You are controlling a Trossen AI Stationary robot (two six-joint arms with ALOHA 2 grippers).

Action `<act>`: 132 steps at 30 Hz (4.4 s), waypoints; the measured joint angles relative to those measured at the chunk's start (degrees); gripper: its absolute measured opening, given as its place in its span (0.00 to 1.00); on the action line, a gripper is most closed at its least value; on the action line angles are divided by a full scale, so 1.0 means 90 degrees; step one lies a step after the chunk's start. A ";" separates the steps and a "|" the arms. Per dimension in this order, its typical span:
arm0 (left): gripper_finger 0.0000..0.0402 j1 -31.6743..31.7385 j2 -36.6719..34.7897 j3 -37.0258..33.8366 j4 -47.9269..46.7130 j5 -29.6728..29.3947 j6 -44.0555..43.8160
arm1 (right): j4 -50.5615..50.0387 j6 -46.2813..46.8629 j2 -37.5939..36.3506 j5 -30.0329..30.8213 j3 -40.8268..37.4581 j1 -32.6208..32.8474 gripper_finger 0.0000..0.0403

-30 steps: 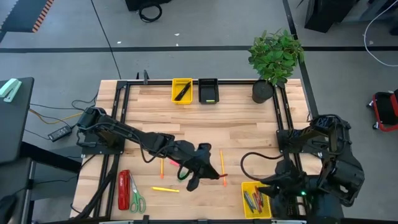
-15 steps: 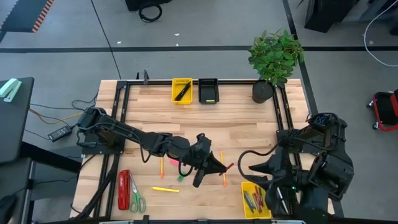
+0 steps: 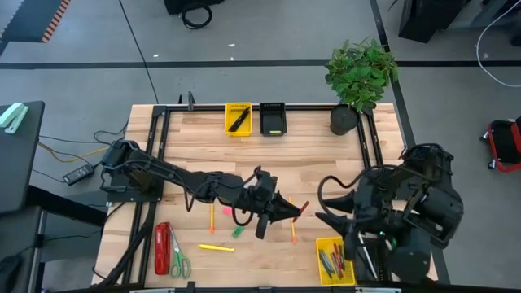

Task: Sort crayons/erasers/pens/pencils in bins
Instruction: Put the red crayon into the bottom yellow bin, then put the left yellow pencil into the bottom black bin

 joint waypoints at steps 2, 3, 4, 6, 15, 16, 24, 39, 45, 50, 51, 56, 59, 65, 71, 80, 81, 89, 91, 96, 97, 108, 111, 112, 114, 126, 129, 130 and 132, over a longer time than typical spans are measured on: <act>0.08 0.0000 -0.0002 0.0000 0.0067 -0.0002 -0.0042 | 0.0002 0.0005 0.0000 -0.0013 0.0000 -0.0091 0.45; 0.09 0.0000 -0.0003 0.0000 0.0097 -0.0002 -0.0140 | 0.0002 -0.0002 -0.0013 -0.0011 0.0000 -0.0125 0.46; 0.09 -0.0002 -0.0002 0.0000 0.0165 0.0000 -0.0215 | 0.0001 -0.0024 -0.0034 -0.0017 -0.0002 -0.0146 0.47; 0.10 -0.0014 -0.0005 0.0000 0.0343 0.0000 -0.0365 | 0.0005 -0.0040 -0.0135 0.0015 -0.0002 -0.0161 0.49; 0.09 0.0041 -0.0007 0.0000 0.1277 0.0000 -0.0454 | 0.0172 0.0240 -0.0320 0.0312 -0.0002 -0.0238 0.51; 0.09 0.0053 -0.0007 0.0000 0.1388 0.0000 -0.0448 | 0.0257 0.0236 -0.0316 0.0324 -0.0004 -0.0277 0.51; 0.11 0.0109 -0.0007 0.0000 0.1561 0.0029 -0.0427 | 0.0617 0.0137 -0.0287 0.0687 -0.0068 -0.0541 0.51; 0.12 0.0109 -0.0007 0.0000 0.1665 0.0051 -0.0119 | 0.1531 0.0012 -0.0192 0.0303 -0.0441 -0.0941 0.51; 0.09 0.0109 -0.0007 0.0000 0.1707 0.0143 -0.0114 | 0.1773 -0.0033 -0.0192 0.0251 -0.0720 -0.1103 0.51; 0.11 0.0109 -0.0007 0.0000 0.1717 0.0147 -0.0129 | 0.1959 -0.0049 -0.0192 0.0169 -0.0896 -0.1096 0.51; 0.12 0.0109 -0.0007 0.0000 0.1717 0.0153 -0.0143 | 0.1958 -0.0051 -0.0192 0.0169 -0.0901 -0.1096 0.50; 0.11 0.0107 -0.0007 0.0000 0.1712 0.0225 -0.0145 | 0.1973 -0.0194 -0.0197 0.0208 -0.0901 -0.1070 0.42; 0.09 0.0109 -0.0007 0.0000 0.1710 0.0226 -0.0145 | 0.1974 -0.0268 -0.0197 0.0257 -0.0901 -0.1064 0.32; 0.12 0.0131 -0.0002 0.0000 0.1668 0.0205 -0.0124 | 0.1998 -0.0476 -0.0197 0.0269 -0.0899 -0.1066 0.08; 0.16 0.0242 -0.0132 0.0000 0.0859 0.0247 0.0027 | 0.1528 -0.0242 -0.0230 -0.0361 -0.0901 -0.0994 0.07; 0.23 0.0522 -0.0935 0.0002 -0.3034 0.1124 0.1225 | 0.0133 0.1615 -0.0210 -0.1740 -0.0935 -0.0550 0.07; 0.24 0.0546 -0.1061 0.0002 -0.3610 0.1148 0.1354 | 0.0057 0.1903 -0.0202 -0.2012 -0.1039 -0.0494 0.07; 0.20 0.0721 -0.1698 0.0002 -0.6364 0.1103 0.1925 | 0.1135 0.4588 -0.0160 -0.3586 -0.3550 0.0102 0.07; 0.19 0.0721 -0.1740 0.0005 -0.6421 0.1105 0.1826 | 0.1659 0.5064 -0.0160 -0.4035 -0.4155 0.0190 0.07; 0.17 0.0588 -0.2003 0.0002 -0.6320 0.1147 0.1829 | 0.2912 0.5896 -0.0163 -0.4849 -0.5377 0.0192 0.07; 0.16 0.0569 -0.2092 0.0002 -0.6413 0.1152 0.1823 | 0.3153 0.5969 -0.0163 -0.4882 -0.5585 0.0170 0.07; 0.11 0.0502 -0.3019 0.0002 -0.6791 0.1148 0.1462 | 0.3763 0.6032 -0.0168 -0.5509 -0.6548 -0.0046 0.13; 0.12 0.0471 -0.3048 0.0002 -0.6863 0.1157 0.1333 | 0.3867 0.6011 -0.0165 -0.5606 -0.6680 -0.0010 0.12; 0.12 0.0442 -0.3048 0.0002 -0.6929 0.1161 0.1249 | 0.3930 0.6008 -0.0168 -0.5621 -0.6707 -0.0008 0.12; 0.13 0.0406 -0.3045 0.0002 -0.7013 0.1158 0.1092 | 0.3916 0.6001 -0.0168 -0.5635 -0.6725 0.0023 0.11; 0.13 0.0386 -0.3040 0.0002 -0.6842 0.1153 0.0879 | 0.4342 0.5344 -0.0168 -0.5635 -0.6725 0.0199 0.28; 0.13 0.0386 -0.3024 0.0002 -0.6786 0.1154 0.0879 | 0.4408 0.5064 -0.0168 -0.5646 -0.6725 0.0234 0.33; 0.13 0.0386 -0.3021 0.0002 -0.6778 0.1154 0.0890 | 0.4401 0.4959 -0.0179 -0.5688 -0.6725 0.0248 0.34; 0.13 0.0386 -0.3021 0.0002 -0.6771 0.1152 0.0892 | 0.4408 0.4780 -0.0197 -0.5754 -0.6725 0.0258 0.36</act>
